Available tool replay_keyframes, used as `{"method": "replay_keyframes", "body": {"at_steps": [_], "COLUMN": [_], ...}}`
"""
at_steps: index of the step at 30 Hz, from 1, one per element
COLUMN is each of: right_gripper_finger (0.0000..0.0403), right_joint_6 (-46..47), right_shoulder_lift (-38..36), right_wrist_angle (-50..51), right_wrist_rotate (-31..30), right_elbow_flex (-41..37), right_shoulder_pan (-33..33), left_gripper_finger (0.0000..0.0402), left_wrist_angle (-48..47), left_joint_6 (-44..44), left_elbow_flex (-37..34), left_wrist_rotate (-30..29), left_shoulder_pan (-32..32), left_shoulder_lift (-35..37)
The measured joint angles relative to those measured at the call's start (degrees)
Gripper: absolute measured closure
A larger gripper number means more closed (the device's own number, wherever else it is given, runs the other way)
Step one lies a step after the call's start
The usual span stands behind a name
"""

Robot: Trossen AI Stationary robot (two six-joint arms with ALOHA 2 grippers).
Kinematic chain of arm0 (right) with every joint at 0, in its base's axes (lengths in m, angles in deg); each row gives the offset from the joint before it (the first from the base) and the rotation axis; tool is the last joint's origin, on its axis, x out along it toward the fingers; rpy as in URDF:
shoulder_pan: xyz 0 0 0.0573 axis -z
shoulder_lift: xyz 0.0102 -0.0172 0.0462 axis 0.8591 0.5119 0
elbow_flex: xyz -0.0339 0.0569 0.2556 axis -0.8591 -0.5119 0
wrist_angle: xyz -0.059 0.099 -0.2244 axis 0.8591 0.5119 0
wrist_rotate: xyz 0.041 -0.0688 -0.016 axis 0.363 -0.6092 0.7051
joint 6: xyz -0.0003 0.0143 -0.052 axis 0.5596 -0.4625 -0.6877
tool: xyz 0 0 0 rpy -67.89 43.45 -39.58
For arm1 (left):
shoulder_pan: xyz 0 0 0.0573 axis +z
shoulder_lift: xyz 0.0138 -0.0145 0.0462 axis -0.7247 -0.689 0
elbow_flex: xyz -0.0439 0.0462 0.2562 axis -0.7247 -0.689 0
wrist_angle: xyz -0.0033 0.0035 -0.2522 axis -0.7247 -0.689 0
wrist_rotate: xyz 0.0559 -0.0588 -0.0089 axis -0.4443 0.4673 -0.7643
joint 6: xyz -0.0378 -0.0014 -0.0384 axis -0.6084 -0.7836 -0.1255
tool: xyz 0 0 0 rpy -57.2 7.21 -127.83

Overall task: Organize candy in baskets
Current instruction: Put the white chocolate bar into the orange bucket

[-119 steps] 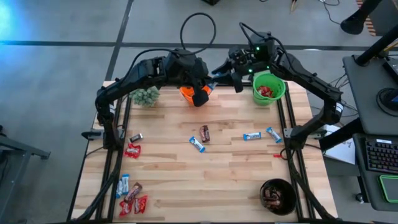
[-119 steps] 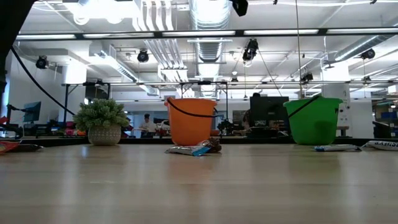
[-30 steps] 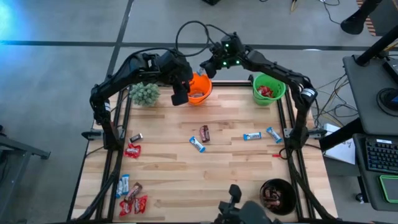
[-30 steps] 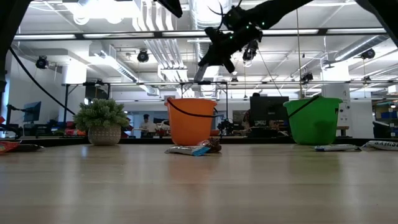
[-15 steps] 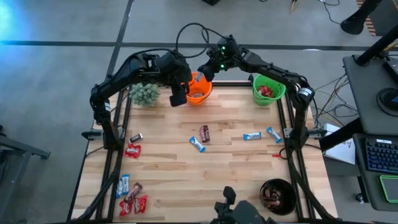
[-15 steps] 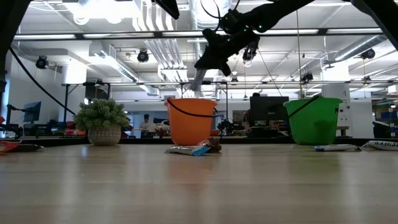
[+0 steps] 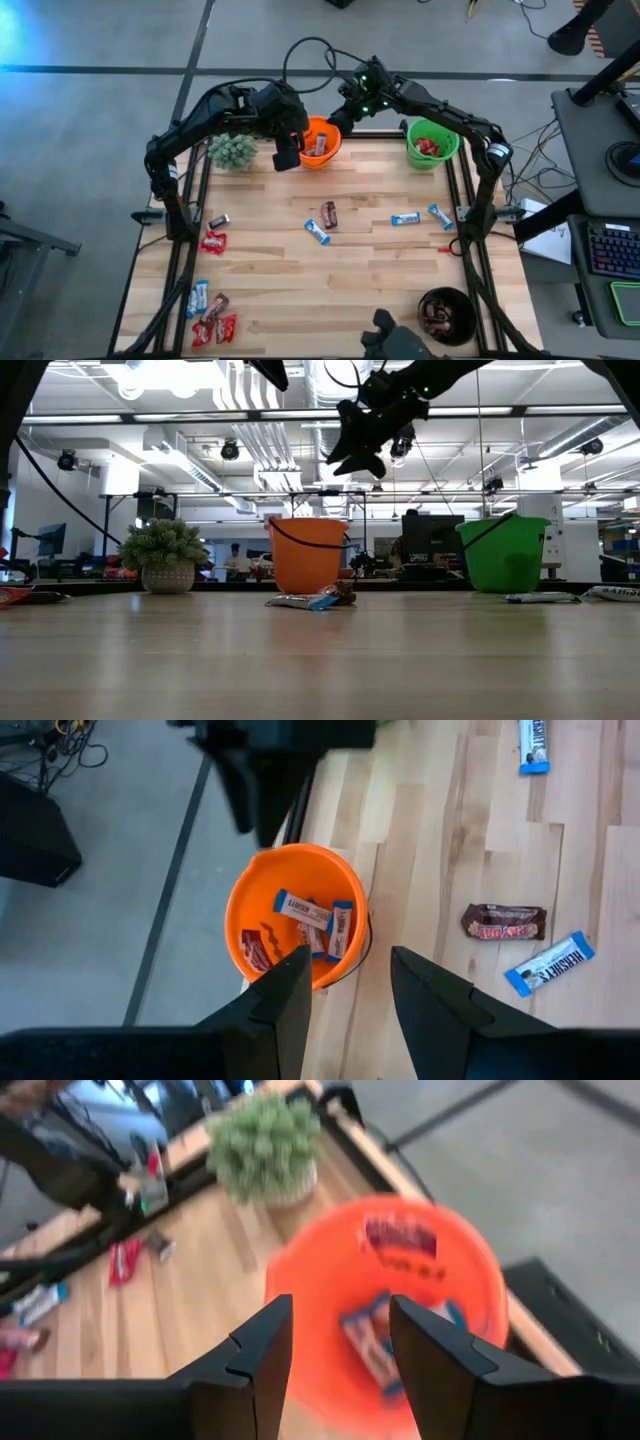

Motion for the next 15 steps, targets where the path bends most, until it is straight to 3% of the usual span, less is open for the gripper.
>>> {"method": "replay_keyframes", "body": {"at_steps": [15], "right_gripper_finger": [0.0253], "right_joint_6": [-12.7], "right_shoulder_lift": [-6.0], "right_wrist_angle": [31.3], "right_wrist_rotate": [-0.5], "right_elbow_flex": [0.0], "right_shoulder_pan": [0.0], "left_gripper_finger": [0.0281], "left_wrist_angle": [-0.2], "left_joint_6": [0.1], "left_elbow_flex": [0.0], "left_wrist_rotate": [0.1], "left_shoulder_pan": [0.0], "left_shoulder_lift": [0.0]}}
